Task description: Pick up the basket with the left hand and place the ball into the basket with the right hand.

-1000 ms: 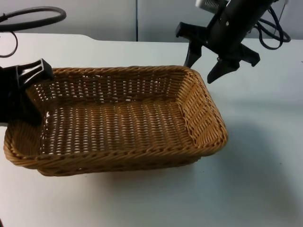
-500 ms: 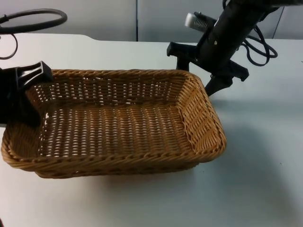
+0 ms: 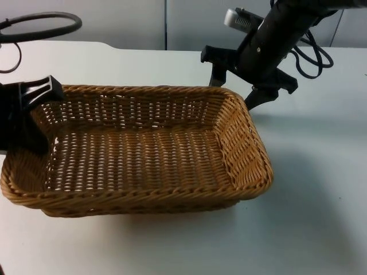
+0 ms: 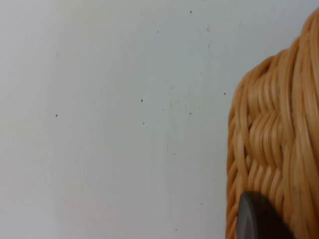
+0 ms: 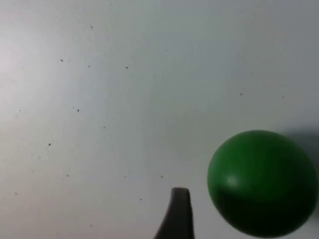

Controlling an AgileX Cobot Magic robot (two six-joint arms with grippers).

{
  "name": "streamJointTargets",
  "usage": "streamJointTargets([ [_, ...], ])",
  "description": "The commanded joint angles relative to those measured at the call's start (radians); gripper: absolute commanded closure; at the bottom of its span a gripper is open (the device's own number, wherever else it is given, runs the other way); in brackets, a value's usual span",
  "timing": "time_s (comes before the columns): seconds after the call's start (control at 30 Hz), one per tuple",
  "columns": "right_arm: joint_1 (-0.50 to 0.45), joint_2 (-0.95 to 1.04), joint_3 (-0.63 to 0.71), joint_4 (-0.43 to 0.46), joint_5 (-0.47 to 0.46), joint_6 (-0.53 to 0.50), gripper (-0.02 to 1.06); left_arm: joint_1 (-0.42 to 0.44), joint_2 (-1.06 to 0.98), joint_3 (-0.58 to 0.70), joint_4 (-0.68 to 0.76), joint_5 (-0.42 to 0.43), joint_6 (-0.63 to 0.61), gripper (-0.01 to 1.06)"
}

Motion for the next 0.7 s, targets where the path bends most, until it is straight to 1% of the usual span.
streamJointTargets([
  [0.0, 0.004, -0.001, -0.009, -0.001, -0.015, -0.003, 0.34, 0.001, -0.014, 0.002, -0.015, 0.003, -0.003, 1.05],
  [0.27, 0.004, 0.000, -0.009, 0.001, -0.035, -0.005, 0.34, 0.001, -0.014, 0.002, -0.013, 0.006, -0.003, 1.05],
  [0.4, 0.004, 0.000, -0.009, 0.001, -0.060, -0.005, 0.34, 0.001, -0.014, 0.002, -0.013, 0.006, -0.003, 1.05],
  [0.67, 0.004, 0.024, -0.009, 0.008, -0.064, -0.005, 0.34, 0.001, -0.014, 0.002, -0.013, 0.006, -0.003, 1.05],
])
